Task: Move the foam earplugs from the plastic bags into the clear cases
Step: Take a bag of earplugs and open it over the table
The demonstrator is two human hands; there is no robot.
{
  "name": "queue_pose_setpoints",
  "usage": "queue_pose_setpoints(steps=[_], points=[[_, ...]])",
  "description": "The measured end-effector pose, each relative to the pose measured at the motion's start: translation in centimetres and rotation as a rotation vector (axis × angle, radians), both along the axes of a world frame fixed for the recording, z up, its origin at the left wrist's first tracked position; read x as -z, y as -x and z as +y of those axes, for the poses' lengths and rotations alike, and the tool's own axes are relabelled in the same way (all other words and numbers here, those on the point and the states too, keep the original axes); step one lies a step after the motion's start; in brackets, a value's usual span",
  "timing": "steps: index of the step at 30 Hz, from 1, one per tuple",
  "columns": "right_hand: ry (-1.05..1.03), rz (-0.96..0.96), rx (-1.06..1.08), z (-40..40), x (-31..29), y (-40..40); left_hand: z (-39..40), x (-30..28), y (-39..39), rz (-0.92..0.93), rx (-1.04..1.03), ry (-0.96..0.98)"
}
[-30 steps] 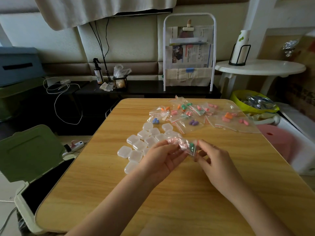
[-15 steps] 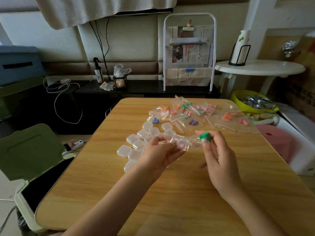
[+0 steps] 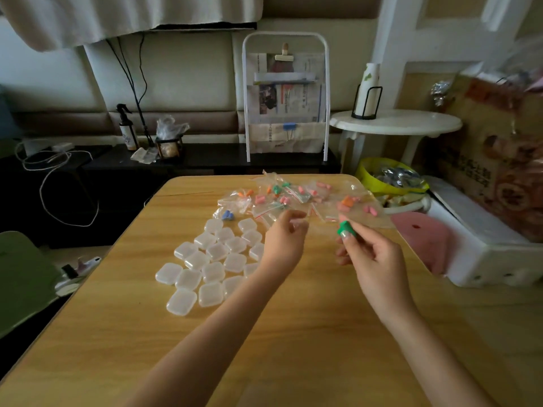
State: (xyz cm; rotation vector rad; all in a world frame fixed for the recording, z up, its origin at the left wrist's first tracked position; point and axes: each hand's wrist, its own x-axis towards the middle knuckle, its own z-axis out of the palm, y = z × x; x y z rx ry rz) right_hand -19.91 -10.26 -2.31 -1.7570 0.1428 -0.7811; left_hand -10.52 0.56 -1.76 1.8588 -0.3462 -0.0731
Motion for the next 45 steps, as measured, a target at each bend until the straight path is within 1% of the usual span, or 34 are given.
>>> queue_pose_setpoints(steps=[4, 8, 9, 10, 12, 14, 15, 16, 18, 20, 23, 25, 27, 28, 31, 32, 34, 36, 39, 42, 43, 44, 45], points=[[0.018, 0.122, 0.027, -1.2, 0.3, 0.4, -1.7, 0.4, 0.8, -0.201, 0.126, -0.386], [-0.014, 0.186, -0.008, -1.1, 0.5, 0.5, -1.2, 0.5, 2.1, -0.330, 0.101, -0.635], [-0.039, 0.187, -0.025, -0.9, 0.4, 0.5, -0.7, 0.3, 2.7, -0.358, 0.086, -0.642], [-0.072, 0.186, -0.043, -0.6, 0.3, 0.5, -0.1, 0.0, 3.3, -0.388, 0.064, -0.598], [-0.174, 0.186, -0.097, 0.2, 0.0, 0.6, 1.2, -0.3, 4.3, -0.437, 0.046, -0.393], [-0.309, 0.185, -0.199, 1.1, -0.4, 0.8, 2.6, -0.5, 5.2, -0.403, 0.122, -0.188], [-0.353, 0.184, -0.257, 1.5, -0.7, 1.0, 3.3, -0.6, 5.7, -0.378, 0.154, -0.135], [-0.363, 0.186, -0.300, 1.9, -0.8, 1.2, 4.0, -0.6, 5.9, -0.359, 0.156, -0.099], [-0.316, 0.199, -0.347, 2.6, -1.0, 1.6, 5.1, -0.5, 6.1, -0.318, 0.096, -0.041], [-0.247, 0.211, -0.361, 3.3, -1.0, 1.8, 6.0, -0.3, 6.0, -0.271, 0.049, -0.008], [-0.176, 0.214, -0.366, 4.5, -0.7, 1.6, 7.1, 0.0, 5.8, -0.172, 0.033, 0.059], [-0.164, 0.214, -0.375, 5.2, -0.4, 1.4, 7.5, 0.2, 5.9, -0.189, 0.016, 0.040], [-0.178, 0.208, -0.362, 5.7, -0.2, 1.1, 7.9, 0.0, 5.7, -0.237, 0.014, -0.048], [-0.190, 0.206, -0.338, 5.7, -0.1, 0.9, 8.3, -0.2, 5.4, -0.270, 0.020, -0.138], [-0.201, 0.222, -0.259, 5.3, 0.1, 0.5, 10.4, -0.2, 3.5, -0.392, 0.093, -0.543], [-0.196, 0.232, -0.244, 5.1, 0.1, 0.4, 11.3, -0.2, 2.9, -0.405, 0.132, -0.644], [-0.191, 0.257, -0.224, 4.9, 0.0, 0.3, 12.6, 0.2, 2.3, -0.401, 0.190, -0.761], [-0.165, 0.303, -0.218, 4.7, 0.1, 0.3, 12.9, 0.7, 2.2, -0.408, 0.209, -0.805], [-0.076, 0.402, -0.261, 4.9, 0.7, 0.3, 12.8, 0.9, 2.5, -0.457, 0.203, -0.806], [0.021, 0.471, -0.292, 5.4, 1.1, 0.4, 12.8, 0.8, 2.9, -0.519, 0.162, -0.738], [0.030, 0.488, -0.294, 5.6, 1.1, 0.4, 12.8, 0.8, 3.1, -0.511, 0.139, -0.639], [0.011, 0.499, -0.298, 5.7, 0.9, 0.4, 12.7, 0.7, 3.4, -0.450, 0.105, -0.483], [-0.030, 0.505, -0.311, 5.8, 0.7, 0.4, 12.5, 0.3, 3.7, -0.350, 0.072, -0.313]])
